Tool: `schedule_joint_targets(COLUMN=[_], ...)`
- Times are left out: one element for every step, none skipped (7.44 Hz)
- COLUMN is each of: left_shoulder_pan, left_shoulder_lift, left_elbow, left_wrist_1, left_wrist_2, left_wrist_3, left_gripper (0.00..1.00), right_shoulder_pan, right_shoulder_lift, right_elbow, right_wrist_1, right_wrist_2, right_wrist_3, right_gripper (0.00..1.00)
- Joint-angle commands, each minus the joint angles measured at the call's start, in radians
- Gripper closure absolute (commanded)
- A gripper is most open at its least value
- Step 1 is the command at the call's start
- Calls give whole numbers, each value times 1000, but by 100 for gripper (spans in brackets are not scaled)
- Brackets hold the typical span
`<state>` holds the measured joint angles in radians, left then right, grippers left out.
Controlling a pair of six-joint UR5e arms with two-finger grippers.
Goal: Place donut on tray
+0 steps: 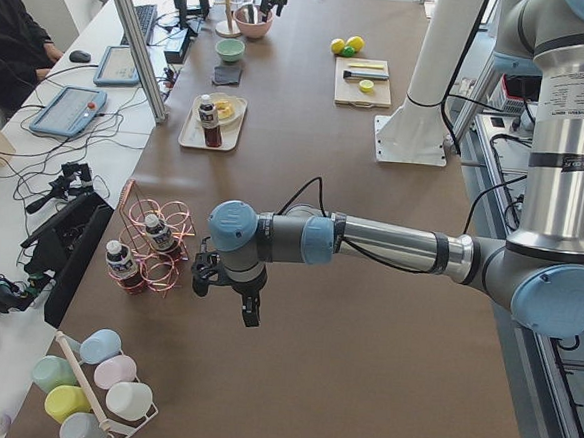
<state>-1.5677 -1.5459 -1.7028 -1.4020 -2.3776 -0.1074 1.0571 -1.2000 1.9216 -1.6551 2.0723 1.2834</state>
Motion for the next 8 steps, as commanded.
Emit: schedule_joint_targets(left_shoulder_pan=[0, 0, 0, 0, 0, 0, 0, 0], left_shoulder_lift=[4, 0, 0, -2, -3, -3, -3, -5], left_elbow=[-1, 0, 0, 0, 0, 0, 0, 0], left_wrist_1=[0, 0, 0, 0, 0, 0, 0, 0], left_wrist_2=[0, 0, 0, 0, 0, 0, 0, 0], left_wrist_3=[0, 0, 0, 0, 0, 0, 0, 0], left_gripper=[2, 2, 2, 2, 2, 2, 2, 2], right_shoulder_pan=[99, 153, 214, 281, 332, 381, 418, 447], right_shoulder_lift=[-122, -142, -159, -167, -197, -226, -272, -320], right_elbow=[51, 45, 22, -22, -56, -82, -84, -101], right_wrist_1=[-180, -262, -312, -318, -310, -305, -298, -240], right_wrist_2=[-54, -55, -52, -25, 59, 142, 181, 228], right_wrist_3=[-510, -746, -947, -1099, -1177, -1220, -1293, -1306], right_gripper=[0, 0, 0, 0, 0, 0, 0, 0])
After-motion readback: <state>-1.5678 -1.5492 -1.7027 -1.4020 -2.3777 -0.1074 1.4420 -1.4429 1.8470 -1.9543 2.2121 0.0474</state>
